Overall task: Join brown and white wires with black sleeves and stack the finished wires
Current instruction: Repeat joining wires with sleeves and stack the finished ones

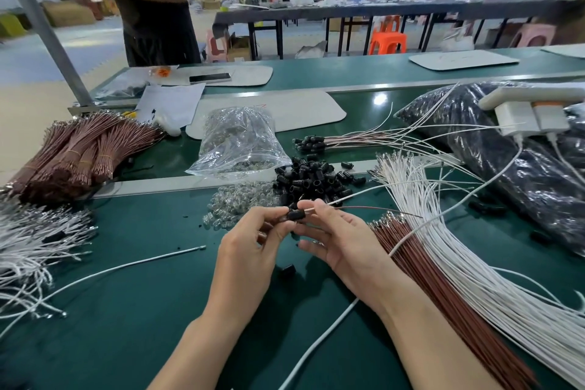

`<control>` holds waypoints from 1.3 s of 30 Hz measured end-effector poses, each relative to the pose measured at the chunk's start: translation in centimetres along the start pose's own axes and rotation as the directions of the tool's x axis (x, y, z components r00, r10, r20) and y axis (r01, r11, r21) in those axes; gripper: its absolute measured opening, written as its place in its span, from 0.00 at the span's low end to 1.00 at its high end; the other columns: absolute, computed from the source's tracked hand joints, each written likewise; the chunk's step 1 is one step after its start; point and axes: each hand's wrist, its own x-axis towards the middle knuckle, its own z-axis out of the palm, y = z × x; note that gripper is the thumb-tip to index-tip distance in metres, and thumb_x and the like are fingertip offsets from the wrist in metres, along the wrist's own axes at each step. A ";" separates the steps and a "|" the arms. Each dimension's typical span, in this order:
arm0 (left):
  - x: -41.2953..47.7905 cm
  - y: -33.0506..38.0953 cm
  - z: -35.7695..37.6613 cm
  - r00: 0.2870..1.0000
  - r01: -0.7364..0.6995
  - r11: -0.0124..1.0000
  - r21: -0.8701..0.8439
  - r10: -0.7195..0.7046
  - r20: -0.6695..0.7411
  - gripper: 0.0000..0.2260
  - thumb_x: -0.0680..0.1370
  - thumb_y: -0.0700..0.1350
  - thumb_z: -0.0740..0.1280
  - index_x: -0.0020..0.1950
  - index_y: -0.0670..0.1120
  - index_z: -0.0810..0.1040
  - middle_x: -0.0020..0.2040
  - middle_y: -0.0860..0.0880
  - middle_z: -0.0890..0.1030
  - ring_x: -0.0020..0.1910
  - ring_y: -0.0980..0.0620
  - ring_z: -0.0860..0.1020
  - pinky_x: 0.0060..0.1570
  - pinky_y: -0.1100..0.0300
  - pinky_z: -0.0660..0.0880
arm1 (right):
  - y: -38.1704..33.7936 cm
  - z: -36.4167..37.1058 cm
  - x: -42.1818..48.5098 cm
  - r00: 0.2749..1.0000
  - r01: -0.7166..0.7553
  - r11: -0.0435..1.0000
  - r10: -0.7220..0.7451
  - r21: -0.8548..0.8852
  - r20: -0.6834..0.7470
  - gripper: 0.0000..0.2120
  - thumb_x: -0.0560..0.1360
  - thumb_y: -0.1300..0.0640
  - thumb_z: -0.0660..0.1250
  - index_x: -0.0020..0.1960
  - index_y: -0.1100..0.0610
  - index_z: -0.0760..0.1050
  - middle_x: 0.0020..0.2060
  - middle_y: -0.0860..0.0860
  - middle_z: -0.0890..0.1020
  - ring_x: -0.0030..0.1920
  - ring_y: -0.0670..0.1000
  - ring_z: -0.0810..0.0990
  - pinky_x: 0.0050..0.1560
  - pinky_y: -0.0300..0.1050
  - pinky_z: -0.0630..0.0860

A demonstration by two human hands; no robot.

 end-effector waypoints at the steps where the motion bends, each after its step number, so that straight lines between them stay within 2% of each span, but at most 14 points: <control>1: 0.0 0.0 -0.1 1.000 0.005 1.000 0.003 -0.005 -0.004 0.07 0.77 0.53 0.68 0.54 0.59 0.80 0.46 0.63 0.83 0.46 0.58 0.81 0.44 0.72 0.72 | 0.1 0.0 0.0 0.999 0.022 1.000 -0.022 0.000 -0.026 0.12 0.72 0.50 0.70 0.50 0.55 0.87 0.45 0.54 0.86 0.43 0.49 0.85 0.39 0.40 0.81; 4: 0.0 0.0 -0.2 0.999 0.043 0.999 0.023 -0.043 0.002 0.07 0.78 0.58 0.67 0.55 0.62 0.78 0.47 0.64 0.82 0.46 0.58 0.80 0.43 0.69 0.74 | 0.2 0.2 0.0 0.995 0.076 0.997 -0.076 -0.004 -0.067 0.10 0.71 0.51 0.72 0.47 0.53 0.87 0.43 0.52 0.86 0.42 0.47 0.85 0.38 0.38 0.80; 7: -0.2 0.1 -0.1 0.993 0.108 0.988 0.106 -0.112 0.029 0.13 0.79 0.66 0.63 0.59 0.62 0.76 0.48 0.66 0.80 0.44 0.59 0.79 0.43 0.59 0.77 | 0.3 0.3 -0.1 0.990 0.097 0.995 -0.100 -0.037 -0.104 0.08 0.70 0.52 0.72 0.47 0.51 0.88 0.44 0.52 0.87 0.43 0.46 0.85 0.38 0.37 0.80; 11: -0.2 0.5 0.1 0.982 0.142 0.953 0.269 -0.169 0.083 0.18 0.79 0.70 0.55 0.60 0.62 0.73 0.46 0.68 0.77 0.40 0.61 0.77 0.39 0.56 0.74 | 0.6 0.4 -0.1 0.988 0.112 0.983 -0.126 -0.143 -0.092 0.06 0.76 0.56 0.71 0.49 0.50 0.87 0.48 0.53 0.87 0.48 0.49 0.86 0.38 0.37 0.80; 15: -0.2 0.9 0.1 0.974 0.183 0.917 0.354 -0.219 0.065 0.21 0.77 0.72 0.50 0.50 0.58 0.71 0.33 0.55 0.78 0.36 0.61 0.77 0.36 0.56 0.70 | 0.8 0.6 -0.2 0.989 0.123 0.974 -0.136 -0.189 -0.055 0.06 0.77 0.58 0.71 0.50 0.53 0.86 0.49 0.55 0.87 0.51 0.52 0.87 0.38 0.38 0.80; 17: -0.2 1.1 0.2 0.968 0.208 0.905 0.371 -0.245 0.056 0.23 0.77 0.73 0.48 0.44 0.56 0.68 0.30 0.54 0.77 0.34 0.59 0.76 0.35 0.55 0.69 | 0.9 0.7 -0.2 0.988 0.132 0.969 -0.145 -0.207 -0.046 0.06 0.77 0.58 0.70 0.49 0.53 0.86 0.49 0.54 0.87 0.50 0.52 0.87 0.39 0.38 0.81; 21: -0.2 1.1 0.2 0.964 0.218 0.892 0.395 -0.261 0.057 0.25 0.77 0.72 0.45 0.40 0.53 0.65 0.29 0.53 0.75 0.31 0.57 0.74 0.34 0.54 0.68 | 1.0 0.7 -0.2 0.987 0.144 0.961 -0.157 -0.234 -0.039 0.06 0.79 0.60 0.69 0.51 0.54 0.85 0.49 0.53 0.88 0.50 0.51 0.87 0.39 0.37 0.81; 31: -0.1 0.9 0.3 0.967 0.166 0.880 0.444 -0.234 0.103 0.25 0.77 0.70 0.41 0.39 0.51 0.63 0.30 0.49 0.75 0.32 0.52 0.74 0.37 0.49 0.68 | 1.5 0.2 0.4 0.989 0.142 0.966 -0.147 -0.215 -0.006 0.07 0.81 0.60 0.64 0.53 0.59 0.80 0.48 0.54 0.88 0.50 0.52 0.87 0.41 0.35 0.80; 36: -0.1 0.8 0.5 0.967 0.164 0.880 0.445 -0.233 0.106 0.26 0.76 0.69 0.38 0.40 0.52 0.64 0.32 0.51 0.77 0.34 0.54 0.74 0.38 0.50 0.67 | 1.8 0.1 0.6 0.989 0.145 0.973 -0.143 -0.178 0.024 0.14 0.75 0.51 0.66 0.54 0.61 0.77 0.49 0.54 0.88 0.51 0.52 0.87 0.43 0.35 0.80; 39: -0.1 0.8 0.6 0.967 0.156 0.875 0.458 -0.229 0.109 0.25 0.76 0.68 0.37 0.40 0.52 0.63 0.32 0.51 0.76 0.33 0.55 0.73 0.38 0.50 0.66 | 1.8 0.0 0.6 0.988 0.151 0.973 -0.146 -0.175 0.038 0.15 0.74 0.50 0.66 0.54 0.61 0.77 0.49 0.54 0.87 0.51 0.52 0.87 0.44 0.36 0.80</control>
